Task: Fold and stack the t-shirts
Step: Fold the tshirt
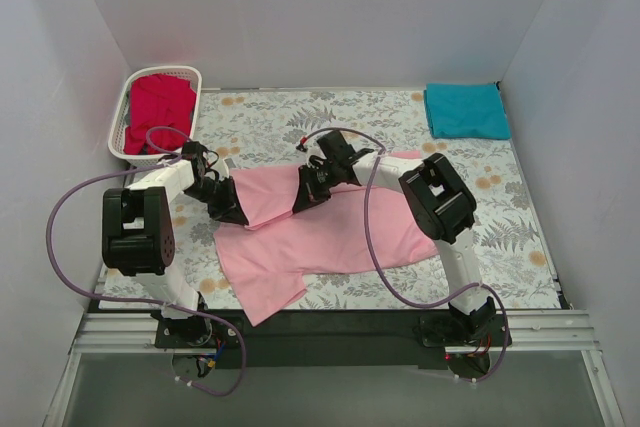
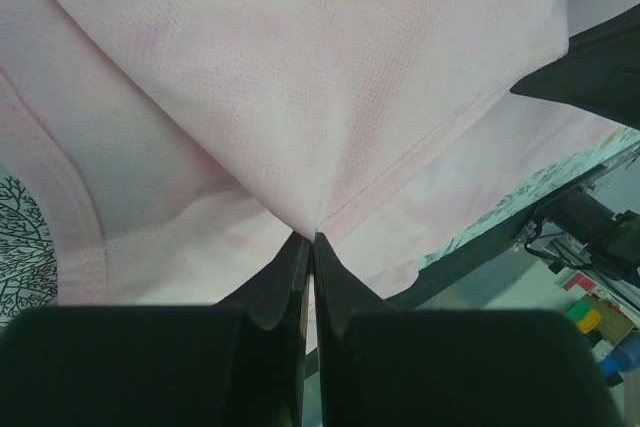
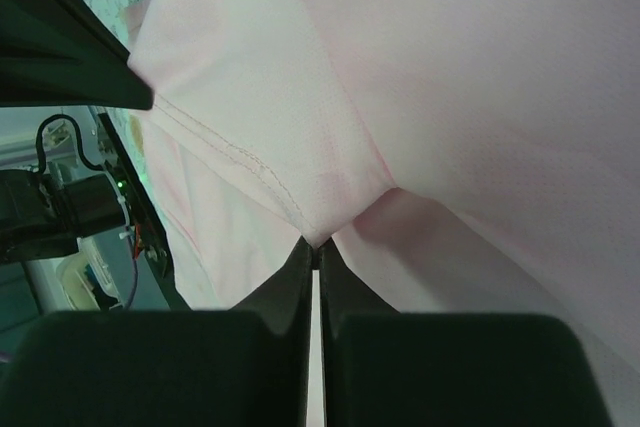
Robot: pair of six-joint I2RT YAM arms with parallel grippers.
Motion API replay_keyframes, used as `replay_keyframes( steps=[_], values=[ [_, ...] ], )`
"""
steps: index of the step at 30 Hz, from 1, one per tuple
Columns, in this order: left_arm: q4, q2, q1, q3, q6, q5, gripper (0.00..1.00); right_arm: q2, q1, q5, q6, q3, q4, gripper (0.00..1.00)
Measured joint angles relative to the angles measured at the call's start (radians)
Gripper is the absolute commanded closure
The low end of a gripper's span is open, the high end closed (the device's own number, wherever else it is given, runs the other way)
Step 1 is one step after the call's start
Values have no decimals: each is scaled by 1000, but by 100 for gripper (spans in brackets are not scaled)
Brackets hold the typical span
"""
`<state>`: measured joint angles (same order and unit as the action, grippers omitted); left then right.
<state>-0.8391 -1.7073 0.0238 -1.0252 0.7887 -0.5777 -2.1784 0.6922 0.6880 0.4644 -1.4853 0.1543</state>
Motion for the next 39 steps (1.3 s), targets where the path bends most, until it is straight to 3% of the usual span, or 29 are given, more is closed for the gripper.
replay_keyframes(
  steps=[2, 3, 5, 6, 10, 12, 14, 19, 23, 29, 39],
  values=[
    [1, 0, 0, 0, -1, 4, 89, 0, 0, 0, -1, 12, 1, 99],
    [0, 0, 0, 0, -2, 6, 86, 0, 0, 0, -2, 17, 1, 85],
    [-2, -2, 0, -1, -5, 10, 78, 0, 0, 2, -7, 21, 4, 70],
    [-6, -3, 0, -2, -5, 10, 75, 0, 0, 4, -17, 21, 9, 54],
    [-48, -2, 1, -36, -41, -18, 71, 3, -3, 22, -79, 7, 75, 34],
    [-49, 14, 8, -62, -58, -47, 65, 32, -6, 26, -138, -8, 136, 17],
    [-42, 54, 13, -90, -70, -64, 62, 85, -13, 32, -205, -13, 191, 10],
    [14, 79, 16, -210, -72, -80, 65, 264, -87, 48, -343, -37, 274, 8],
    [98, 24, 16, -233, -37, -54, 72, 330, -251, 21, -430, -75, 298, 12],
    [172, -116, 16, -244, 3, 31, 75, 238, -483, -77, -504, -81, 340, 20],
    [225, -291, 19, -332, 15, 149, 77, 70, -529, -200, -572, -90, 382, 24]
  ],
)
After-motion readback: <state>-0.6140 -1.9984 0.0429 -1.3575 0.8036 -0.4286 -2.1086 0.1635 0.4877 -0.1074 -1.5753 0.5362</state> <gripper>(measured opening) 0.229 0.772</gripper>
